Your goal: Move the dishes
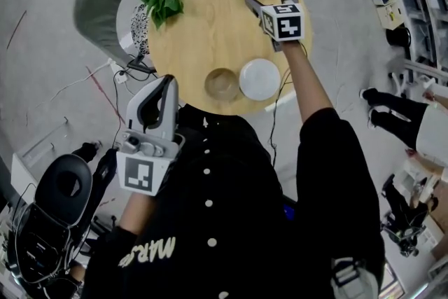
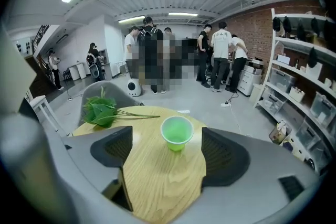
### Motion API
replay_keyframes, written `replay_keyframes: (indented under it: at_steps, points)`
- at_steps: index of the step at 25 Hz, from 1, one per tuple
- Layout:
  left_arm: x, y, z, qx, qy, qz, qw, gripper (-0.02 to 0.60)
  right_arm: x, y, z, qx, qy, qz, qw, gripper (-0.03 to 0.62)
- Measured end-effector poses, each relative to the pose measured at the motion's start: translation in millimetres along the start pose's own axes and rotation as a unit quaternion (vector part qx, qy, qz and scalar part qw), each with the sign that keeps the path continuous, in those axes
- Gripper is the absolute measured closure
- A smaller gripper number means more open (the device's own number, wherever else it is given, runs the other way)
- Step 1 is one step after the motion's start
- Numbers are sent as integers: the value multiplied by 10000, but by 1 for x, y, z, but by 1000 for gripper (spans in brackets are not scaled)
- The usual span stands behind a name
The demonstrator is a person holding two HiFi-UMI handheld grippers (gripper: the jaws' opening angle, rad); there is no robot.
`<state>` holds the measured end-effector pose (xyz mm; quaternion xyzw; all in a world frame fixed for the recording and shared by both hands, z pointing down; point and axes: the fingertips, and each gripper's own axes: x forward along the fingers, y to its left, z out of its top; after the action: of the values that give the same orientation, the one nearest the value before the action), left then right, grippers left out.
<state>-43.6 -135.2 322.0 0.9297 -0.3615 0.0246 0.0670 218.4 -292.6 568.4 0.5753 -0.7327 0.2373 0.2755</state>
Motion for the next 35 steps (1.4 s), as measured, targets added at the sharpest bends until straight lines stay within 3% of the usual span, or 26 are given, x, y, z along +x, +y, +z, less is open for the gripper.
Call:
replay_keyframes:
  at_steps: [18, 28, 32, 35]
  points:
    - [20, 31, -24, -160, 467, 241, 9985, 578, 82, -21, 2, 136, 356, 36, 9993, 169]
    - [18, 42, -46, -259, 597, 439, 9969, 578, 99, -21, -8, 131, 384, -51, 9992, 167]
    - [19, 40, -48, -312, 631, 449, 9965, 578, 104, -21, -15, 169, 423, -41, 9990, 177]
    - [20, 40, -50, -319, 650, 442, 9964, 578, 106, -23, -16, 77, 444, -111, 9989, 219]
